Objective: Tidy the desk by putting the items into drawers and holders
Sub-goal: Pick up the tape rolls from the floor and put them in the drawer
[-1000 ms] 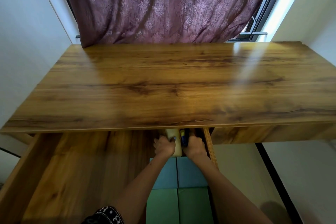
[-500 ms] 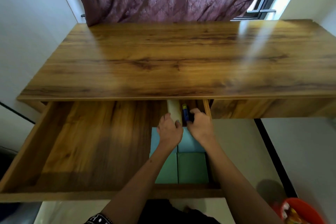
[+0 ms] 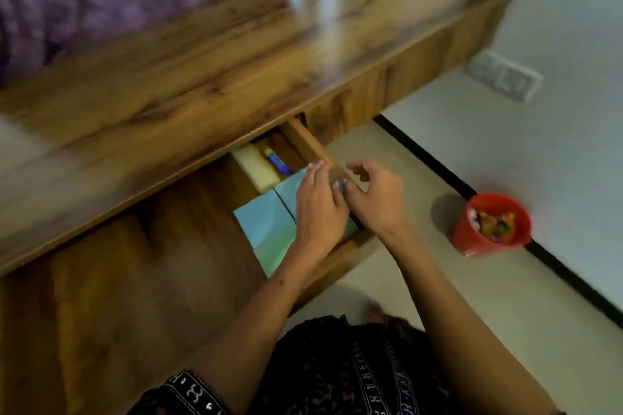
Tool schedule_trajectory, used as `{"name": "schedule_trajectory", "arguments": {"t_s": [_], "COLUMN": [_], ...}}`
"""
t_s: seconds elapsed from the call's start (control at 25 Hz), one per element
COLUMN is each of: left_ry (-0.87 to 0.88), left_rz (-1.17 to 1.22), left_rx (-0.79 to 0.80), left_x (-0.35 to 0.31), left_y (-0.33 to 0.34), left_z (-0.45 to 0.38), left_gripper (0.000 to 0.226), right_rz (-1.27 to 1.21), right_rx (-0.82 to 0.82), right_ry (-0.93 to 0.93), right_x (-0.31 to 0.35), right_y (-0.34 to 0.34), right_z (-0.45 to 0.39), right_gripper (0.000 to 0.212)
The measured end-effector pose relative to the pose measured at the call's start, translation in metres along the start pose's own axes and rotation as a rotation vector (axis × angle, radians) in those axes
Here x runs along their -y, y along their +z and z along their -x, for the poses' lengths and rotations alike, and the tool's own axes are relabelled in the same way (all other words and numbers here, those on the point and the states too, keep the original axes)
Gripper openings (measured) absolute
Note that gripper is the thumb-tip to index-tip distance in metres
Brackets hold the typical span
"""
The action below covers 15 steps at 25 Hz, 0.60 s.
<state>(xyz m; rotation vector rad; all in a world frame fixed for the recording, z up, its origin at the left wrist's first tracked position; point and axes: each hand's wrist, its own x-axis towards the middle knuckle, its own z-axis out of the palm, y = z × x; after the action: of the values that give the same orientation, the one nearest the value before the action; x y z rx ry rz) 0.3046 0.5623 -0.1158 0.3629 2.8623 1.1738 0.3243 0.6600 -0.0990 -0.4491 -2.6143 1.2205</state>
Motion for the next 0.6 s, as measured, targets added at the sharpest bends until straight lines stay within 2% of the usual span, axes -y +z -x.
{"name": "schedule_trajectory", "arguments": {"t_s": [0.16,0.28,0.44,0.6], "left_ry": [0.329,0.515,0.684,0.907], "left_rz": [-0.007,-0.064,-0.167,-0.313], "left_rx": [0.083,0.255,0.619,0.993], "left_x": [-0.013,-0.019,-0.028,-0.04], "left_y": [0.026,0.061,0.121,0.17], "left_z": [0.051,0.098,0.168,0.245], "left_gripper": [0.042,0.042,0.04,0.04], "right_rz": [0.003,0.038,0.065,-0.028], "right_rx": [-0.249,-0.353,-0.428,-0.497], "right_ry": [0.198,0.418,0.753,1.068], "right_x": [-0.046,-0.087,-0.138,-0.173], "right_y": [-0.021,-0.032,-0.044,-0.049], "right_z": [0.086,0.161,0.264,0.369], "right_gripper": [0.032,0.036,0.041,0.043]}}
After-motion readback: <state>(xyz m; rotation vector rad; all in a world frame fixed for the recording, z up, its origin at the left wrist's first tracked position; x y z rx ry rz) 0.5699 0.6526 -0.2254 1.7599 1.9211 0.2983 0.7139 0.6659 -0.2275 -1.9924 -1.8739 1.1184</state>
